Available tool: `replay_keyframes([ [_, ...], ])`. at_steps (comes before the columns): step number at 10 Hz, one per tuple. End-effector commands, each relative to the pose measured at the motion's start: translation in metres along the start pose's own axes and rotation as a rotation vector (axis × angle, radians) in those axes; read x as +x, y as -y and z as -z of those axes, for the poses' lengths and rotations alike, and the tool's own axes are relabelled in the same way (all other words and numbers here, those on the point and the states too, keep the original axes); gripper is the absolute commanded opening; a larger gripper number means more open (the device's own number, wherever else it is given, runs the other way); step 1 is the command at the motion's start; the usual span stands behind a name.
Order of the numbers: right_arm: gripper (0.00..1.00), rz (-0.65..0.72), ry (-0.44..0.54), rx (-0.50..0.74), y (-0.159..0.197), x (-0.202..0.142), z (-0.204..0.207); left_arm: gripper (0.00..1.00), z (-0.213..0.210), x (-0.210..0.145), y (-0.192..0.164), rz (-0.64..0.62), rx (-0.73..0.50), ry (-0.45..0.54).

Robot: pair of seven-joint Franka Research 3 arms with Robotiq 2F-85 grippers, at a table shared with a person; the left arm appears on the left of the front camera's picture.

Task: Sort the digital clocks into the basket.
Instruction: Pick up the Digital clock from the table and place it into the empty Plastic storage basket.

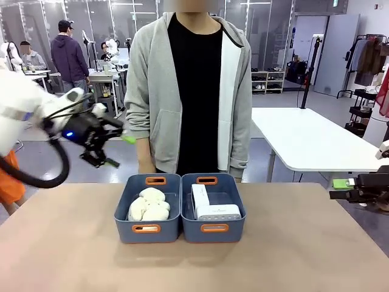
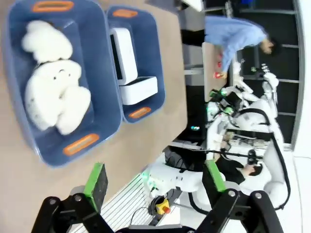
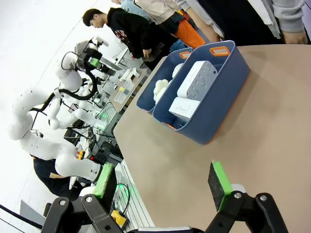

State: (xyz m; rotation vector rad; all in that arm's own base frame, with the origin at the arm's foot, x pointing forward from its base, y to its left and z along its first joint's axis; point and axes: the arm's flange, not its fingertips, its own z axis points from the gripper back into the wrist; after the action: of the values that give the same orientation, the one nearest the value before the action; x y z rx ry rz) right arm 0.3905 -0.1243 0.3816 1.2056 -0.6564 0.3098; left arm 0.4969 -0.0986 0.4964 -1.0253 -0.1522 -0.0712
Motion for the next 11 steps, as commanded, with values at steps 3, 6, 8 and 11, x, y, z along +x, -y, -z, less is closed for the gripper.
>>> replay_keyframes([
  [3,0.97,0.016,-0.018,-0.005,-0.002,0.003,-0.001,0.99,-0.118,-0.091,-0.114,-0.065,-0.255,0.145],
  [6,0.97,0.016,-0.018,-0.005,-0.002,0.003,-0.001,0.99,-0.187,-0.130,-0.181,-0.045,-0.330,0.204],
  [8,0.97,0.016,-0.018,-0.005,-0.002,0.003,-0.001,0.99,-0.216,-0.137,-0.207,-0.077,-0.399,0.290],
  [11,0.97,0.016,-0.018,-0.005,-0.002,0.003,-0.001,0.99,-0.212,-0.154,-0.203,-0.100,-0.350,0.280],
])
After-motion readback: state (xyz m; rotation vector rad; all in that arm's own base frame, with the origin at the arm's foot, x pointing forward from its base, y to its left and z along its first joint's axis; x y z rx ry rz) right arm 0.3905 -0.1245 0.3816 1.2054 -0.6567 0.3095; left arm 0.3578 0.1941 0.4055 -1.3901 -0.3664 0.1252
